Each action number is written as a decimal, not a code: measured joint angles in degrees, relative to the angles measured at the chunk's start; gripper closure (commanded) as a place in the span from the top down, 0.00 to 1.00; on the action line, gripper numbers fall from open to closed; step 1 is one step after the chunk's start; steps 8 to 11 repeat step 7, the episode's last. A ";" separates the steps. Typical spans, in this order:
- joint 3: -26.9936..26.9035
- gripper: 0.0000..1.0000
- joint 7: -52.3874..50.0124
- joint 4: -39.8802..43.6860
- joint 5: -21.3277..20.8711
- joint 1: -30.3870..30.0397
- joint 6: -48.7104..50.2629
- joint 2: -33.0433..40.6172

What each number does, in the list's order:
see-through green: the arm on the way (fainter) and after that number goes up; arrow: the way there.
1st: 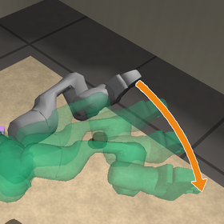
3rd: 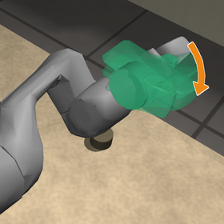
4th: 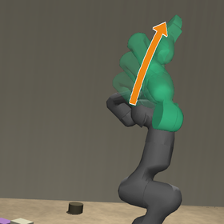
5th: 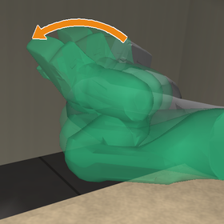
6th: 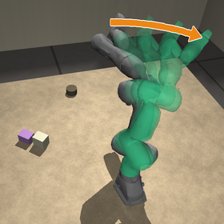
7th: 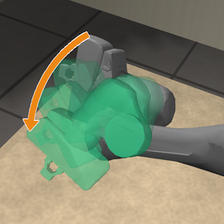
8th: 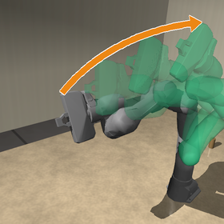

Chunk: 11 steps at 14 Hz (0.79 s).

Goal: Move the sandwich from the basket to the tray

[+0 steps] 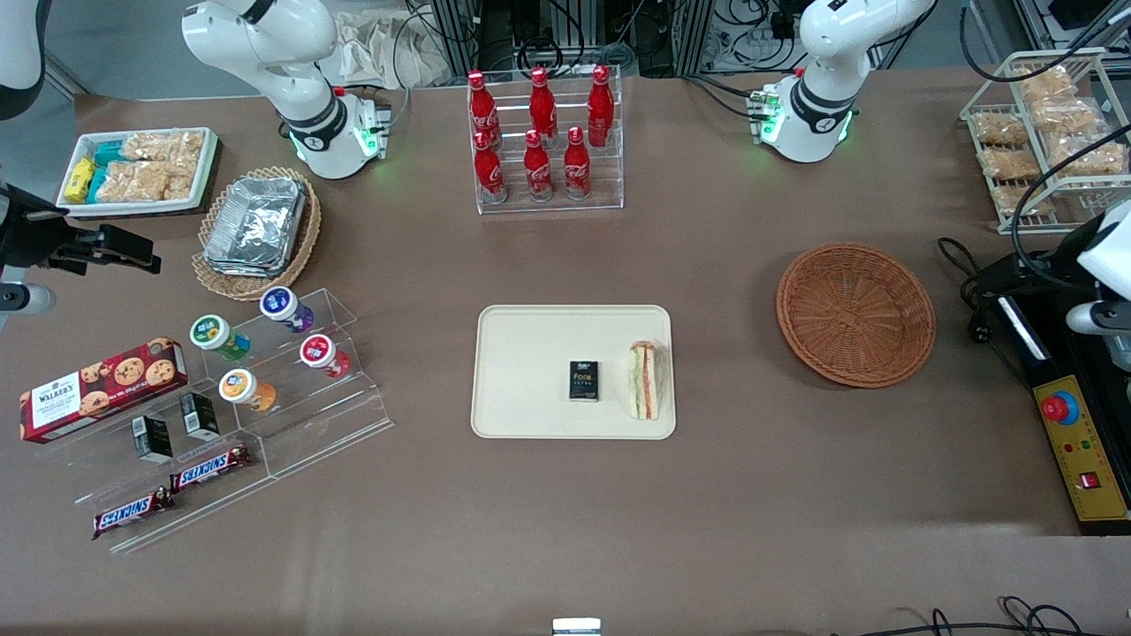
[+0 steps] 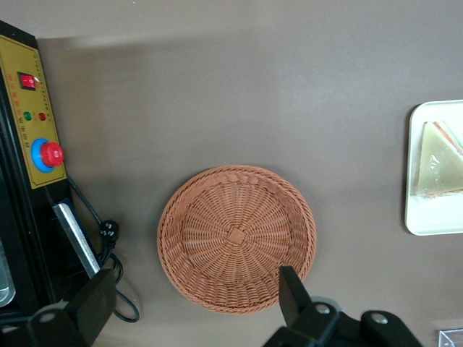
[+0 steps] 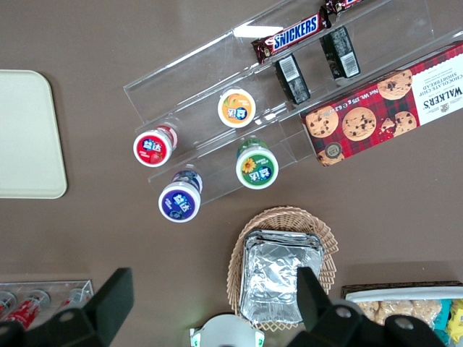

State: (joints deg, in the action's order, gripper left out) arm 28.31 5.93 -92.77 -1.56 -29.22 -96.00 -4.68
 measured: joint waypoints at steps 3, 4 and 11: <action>-4.51 1.00 -0.15 -0.16 0.00 5.40 0.02 0.05; -10.52 1.00 -0.18 -0.15 0.01 11.33 0.02 0.13; -25.53 1.00 -0.32 0.07 0.06 26.27 0.07 0.23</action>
